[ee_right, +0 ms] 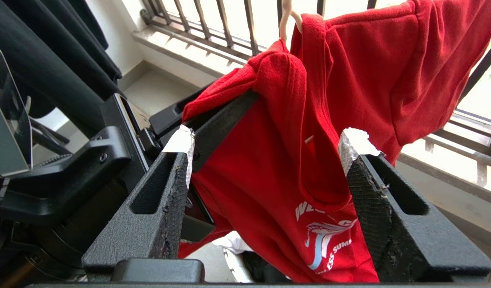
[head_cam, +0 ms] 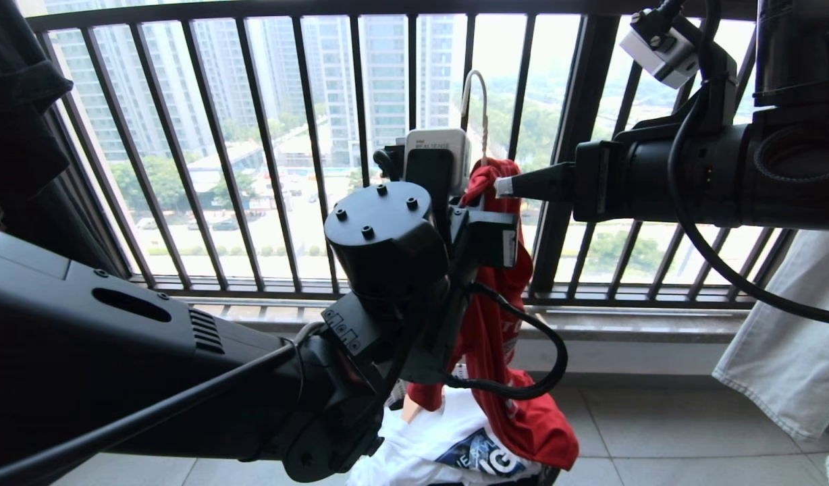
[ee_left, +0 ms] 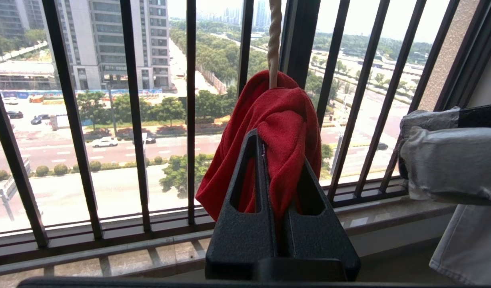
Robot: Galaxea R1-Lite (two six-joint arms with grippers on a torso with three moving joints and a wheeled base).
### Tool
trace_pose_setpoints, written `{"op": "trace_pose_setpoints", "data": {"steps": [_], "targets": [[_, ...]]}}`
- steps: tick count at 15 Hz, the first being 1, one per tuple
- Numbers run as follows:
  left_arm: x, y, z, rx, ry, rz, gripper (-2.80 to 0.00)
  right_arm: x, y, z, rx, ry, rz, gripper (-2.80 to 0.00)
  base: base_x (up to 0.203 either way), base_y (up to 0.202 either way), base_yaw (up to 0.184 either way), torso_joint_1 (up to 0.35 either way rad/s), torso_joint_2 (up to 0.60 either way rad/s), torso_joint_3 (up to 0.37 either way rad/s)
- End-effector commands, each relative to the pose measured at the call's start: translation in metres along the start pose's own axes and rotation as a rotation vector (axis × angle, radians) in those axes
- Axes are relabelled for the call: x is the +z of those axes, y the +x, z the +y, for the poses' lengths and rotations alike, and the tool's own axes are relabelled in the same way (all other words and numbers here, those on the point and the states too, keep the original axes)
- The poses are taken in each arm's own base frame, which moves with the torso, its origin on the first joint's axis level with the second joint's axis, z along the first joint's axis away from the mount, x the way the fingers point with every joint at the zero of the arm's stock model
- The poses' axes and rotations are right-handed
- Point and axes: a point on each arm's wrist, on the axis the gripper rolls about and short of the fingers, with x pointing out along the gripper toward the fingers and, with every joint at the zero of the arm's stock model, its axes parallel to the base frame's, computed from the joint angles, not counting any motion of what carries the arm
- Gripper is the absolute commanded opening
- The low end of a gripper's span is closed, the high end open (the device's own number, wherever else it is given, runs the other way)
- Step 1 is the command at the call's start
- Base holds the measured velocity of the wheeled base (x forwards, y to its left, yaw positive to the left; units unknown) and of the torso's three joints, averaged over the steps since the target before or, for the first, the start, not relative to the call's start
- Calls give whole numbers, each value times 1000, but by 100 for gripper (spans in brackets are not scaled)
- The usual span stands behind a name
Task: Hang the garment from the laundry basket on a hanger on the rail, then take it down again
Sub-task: Hang the clothes on the clothes rack
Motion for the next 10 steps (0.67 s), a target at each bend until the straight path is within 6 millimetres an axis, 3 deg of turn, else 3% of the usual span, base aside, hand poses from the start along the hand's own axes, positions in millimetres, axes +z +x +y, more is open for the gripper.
{"op": "trace_pose_setpoints", "data": {"steps": [1,2,3,7,10], "targets": [[11,-3,2,2,-15,-24,-280,2,-17,-4,-27,2,5,0,0,0,0,0,0,0],[16,-4,3,-1,-20,-31,-280,2,-24,-8,-47,0,21,0,0,0,0,0,0,0],[20,-8,5,-4,-22,-32,-280,2,-31,-11,-71,-1,39,-280,0,0,0,0,0,0],[43,-26,15,-66,-49,-53,-280,5,-52,-32,-180,-29,55,-280,0,0,0,0,0,0],[47,-43,25,-104,-81,-29,-280,10,-70,-34,-211,-34,112,-280,0,0,0,0,0,0]]}}
